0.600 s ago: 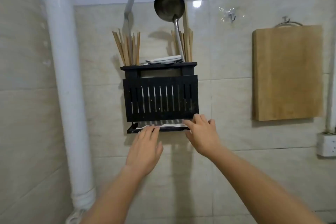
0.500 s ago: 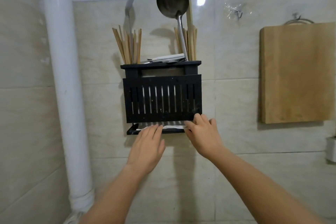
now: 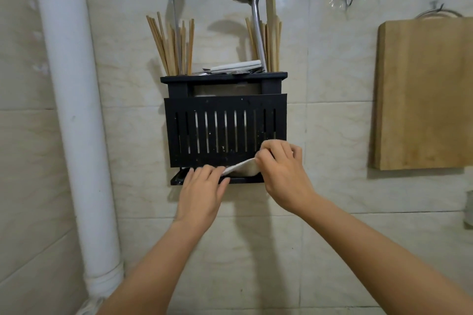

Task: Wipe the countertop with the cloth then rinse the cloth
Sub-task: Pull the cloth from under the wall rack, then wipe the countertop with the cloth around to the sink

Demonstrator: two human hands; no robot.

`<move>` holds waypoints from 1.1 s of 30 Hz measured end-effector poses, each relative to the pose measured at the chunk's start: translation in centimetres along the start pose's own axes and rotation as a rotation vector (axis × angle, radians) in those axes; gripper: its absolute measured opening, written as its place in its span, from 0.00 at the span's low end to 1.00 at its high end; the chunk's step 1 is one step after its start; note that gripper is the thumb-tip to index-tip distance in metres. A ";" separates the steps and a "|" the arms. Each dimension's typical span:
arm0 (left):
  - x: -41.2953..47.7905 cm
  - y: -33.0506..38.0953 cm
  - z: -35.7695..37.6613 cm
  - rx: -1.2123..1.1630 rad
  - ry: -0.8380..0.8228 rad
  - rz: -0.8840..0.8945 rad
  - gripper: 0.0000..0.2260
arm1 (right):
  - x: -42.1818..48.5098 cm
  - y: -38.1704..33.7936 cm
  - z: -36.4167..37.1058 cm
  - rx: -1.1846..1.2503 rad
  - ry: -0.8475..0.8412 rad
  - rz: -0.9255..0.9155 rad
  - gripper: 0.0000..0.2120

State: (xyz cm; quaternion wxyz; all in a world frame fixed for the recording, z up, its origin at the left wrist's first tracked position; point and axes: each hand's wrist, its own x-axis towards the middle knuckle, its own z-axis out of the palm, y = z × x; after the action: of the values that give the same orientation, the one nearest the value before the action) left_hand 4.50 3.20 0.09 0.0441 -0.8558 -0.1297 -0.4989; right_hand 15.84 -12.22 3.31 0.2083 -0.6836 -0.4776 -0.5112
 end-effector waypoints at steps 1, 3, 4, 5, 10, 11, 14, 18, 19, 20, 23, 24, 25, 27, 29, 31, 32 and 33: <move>0.2 0.1 -0.2 -0.025 0.022 -0.002 0.07 | 0.4 -0.1 -0.5 0.027 -0.005 -0.006 0.06; 0.6 0.5 -1.1 -0.054 0.068 -0.002 0.03 | 1.3 -0.2 -1.9 0.102 -0.026 0.032 0.05; 1.0 0.6 -1.7 -0.073 0.083 -0.008 0.02 | 1.7 -0.2 -2.7 0.160 -0.051 0.080 0.08; 1.3 0.8 -2.4 -0.108 0.083 -0.021 0.02 | 2.1 0.0 -3.6 0.248 -0.082 0.150 0.10; 2.9 2.5 -7.9 -0.420 -0.149 -0.129 0.09 | 2.5 1.9 -8.6 0.666 -0.232 0.528 0.15; 2.9 3.1 -9.0 -0.477 -0.197 -0.151 0.11 | 1.8 2.3 -9.5 0.734 -0.274 0.588 0.16; 1.6 4.8 -11.0 -0.622 -0.478 -0.239 0.14 | -1.8 2.5 -12.1 0.950 -0.402 0.769 0.12; -3.2 7.4 -9.7 -0.738 -0.952 -0.347 0.16 | -9.9 2.3 -16.1 1.109 -0.660 1.018 0.09; -4.8 8.5 -8.9 -0.729 -1.036 -0.350 0.16 | -12.2 2.0 -17.2 1.076 -0.768 1.068 0.09; -6.5 9.8 -8.2 -0.720 -1.112 -0.354 0.15 | -14.6 1.6 -18.4 1.025 -0.865 1.125 0.09; -11.3 15.1 -6.3 -0.691 -1.289 -0.347 0.13 | -21.5 0.2 -21.8 0.888 -0.908 1.400 0.07; -12.9 17.1 -5.9 -0.698 -1.313 -0.349 0.12 | -23.5 -0.4 -23.1 0.841 -0.862 1.481 0.06; -14.4 19.4 -5.6 -0.708 -1.320 -0.352 0.12 | -25.3 -1.0 -24.5 0.782 -0.811 1.538 0.05; -17.0 24.2 -5.7 -0.743 -1.310 -0.340 0.09 | -28.2 -2.4 -27.7 0.657 -0.736 1.620 0.04; -19.2 29.2 -6.8 -0.794 -1.331 -0.297 0.07 | -30.8 -3.3 -30.9 0.606 -0.664 1.707 0.06; -21.2 34.1 -8.5 -0.865 -1.352 -0.270 0.06 | -33.2 -3.7 -34.3 0.586 -0.570 1.796 0.09; -22.1 36.5 -9.4 -0.904 -1.356 -0.266 0.07 | -34.3 -3.7 -36.2 0.583 -0.509 1.842 0.10; -23.0 38.9 -10.1 -0.956 -1.360 -0.269 0.08 | -35.5 -3.8 -38.2 0.591 -0.439 1.891 0.11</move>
State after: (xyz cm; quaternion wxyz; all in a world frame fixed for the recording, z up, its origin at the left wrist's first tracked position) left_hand -4.50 -40.39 -12.67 -0.4707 -0.8737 -0.0034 0.1229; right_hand -7.23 -55.61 -14.41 0.5959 -0.7812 0.1241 0.1386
